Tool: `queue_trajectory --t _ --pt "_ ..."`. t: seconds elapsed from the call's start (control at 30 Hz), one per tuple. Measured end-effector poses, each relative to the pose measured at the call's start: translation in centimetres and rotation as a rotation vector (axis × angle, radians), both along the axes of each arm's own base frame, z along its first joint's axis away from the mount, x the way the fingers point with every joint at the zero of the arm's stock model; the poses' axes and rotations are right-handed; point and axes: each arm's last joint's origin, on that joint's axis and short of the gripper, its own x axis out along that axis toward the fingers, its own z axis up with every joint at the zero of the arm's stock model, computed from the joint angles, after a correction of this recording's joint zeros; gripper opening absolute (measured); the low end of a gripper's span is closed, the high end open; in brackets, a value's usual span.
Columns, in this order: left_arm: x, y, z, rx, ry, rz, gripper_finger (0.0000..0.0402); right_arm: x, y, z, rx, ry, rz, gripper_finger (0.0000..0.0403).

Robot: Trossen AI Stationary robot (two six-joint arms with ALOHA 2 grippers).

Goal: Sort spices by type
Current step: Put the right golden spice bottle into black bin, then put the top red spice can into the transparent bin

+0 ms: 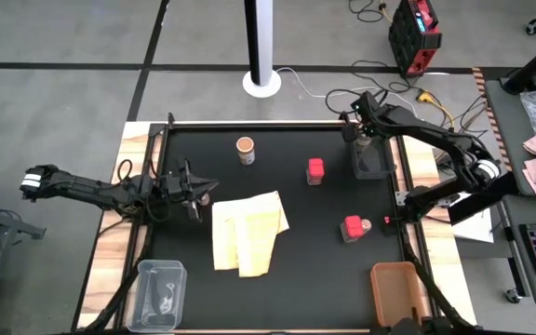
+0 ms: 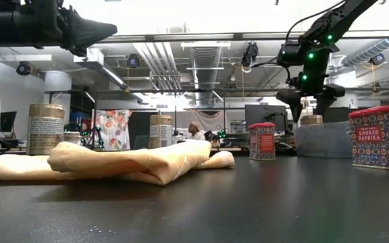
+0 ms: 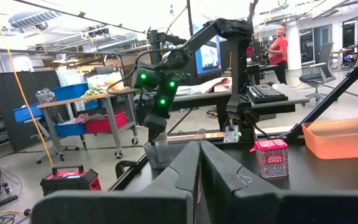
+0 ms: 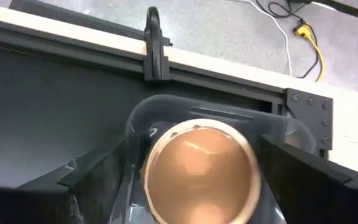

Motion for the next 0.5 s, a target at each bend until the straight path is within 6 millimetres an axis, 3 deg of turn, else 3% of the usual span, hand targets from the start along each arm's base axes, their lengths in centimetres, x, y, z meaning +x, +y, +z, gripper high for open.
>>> queue_trajectory --t 0.27,0.5 --pt "0.0 0.0 0.0 0.0 -0.001 0.0 0.0 -0.7 0.9 3.1 -0.059 0.008 -0.019 0.0322" --pt "0.0 0.0 0.0 0.0 -0.001 0.0 0.0 0.5 4.4 5.7 -0.136 -0.09 0.09 0.0295"
